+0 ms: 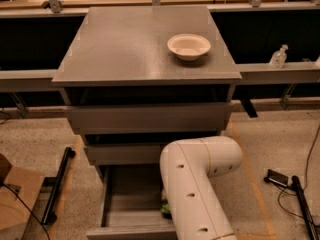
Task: Pick green rice chip bag from bottom drawer and place on counter
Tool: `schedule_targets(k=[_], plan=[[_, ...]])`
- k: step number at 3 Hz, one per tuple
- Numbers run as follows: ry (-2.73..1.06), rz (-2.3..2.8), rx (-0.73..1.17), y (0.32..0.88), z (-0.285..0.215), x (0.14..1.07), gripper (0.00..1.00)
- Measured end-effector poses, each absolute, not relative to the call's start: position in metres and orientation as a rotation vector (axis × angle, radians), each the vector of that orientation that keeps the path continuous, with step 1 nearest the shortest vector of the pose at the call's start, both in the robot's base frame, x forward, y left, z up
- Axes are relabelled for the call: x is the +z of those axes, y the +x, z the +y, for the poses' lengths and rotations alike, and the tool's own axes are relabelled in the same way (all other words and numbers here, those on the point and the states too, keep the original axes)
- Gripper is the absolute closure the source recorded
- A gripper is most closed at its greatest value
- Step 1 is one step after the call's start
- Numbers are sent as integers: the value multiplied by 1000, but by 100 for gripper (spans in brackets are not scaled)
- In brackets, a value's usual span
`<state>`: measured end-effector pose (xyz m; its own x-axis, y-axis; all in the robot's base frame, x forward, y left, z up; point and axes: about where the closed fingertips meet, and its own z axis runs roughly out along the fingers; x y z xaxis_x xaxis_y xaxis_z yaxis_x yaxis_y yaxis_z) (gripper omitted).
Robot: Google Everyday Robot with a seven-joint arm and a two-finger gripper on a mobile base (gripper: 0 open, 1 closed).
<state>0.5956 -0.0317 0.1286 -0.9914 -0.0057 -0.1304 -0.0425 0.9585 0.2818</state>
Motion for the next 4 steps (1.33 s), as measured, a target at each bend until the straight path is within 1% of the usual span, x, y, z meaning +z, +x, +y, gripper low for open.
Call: schedule_targets(k=[1, 4], plan=[[-37, 2981, 433, 596, -32, 130, 84], [-38, 2984, 434, 594, -31, 132, 15]])
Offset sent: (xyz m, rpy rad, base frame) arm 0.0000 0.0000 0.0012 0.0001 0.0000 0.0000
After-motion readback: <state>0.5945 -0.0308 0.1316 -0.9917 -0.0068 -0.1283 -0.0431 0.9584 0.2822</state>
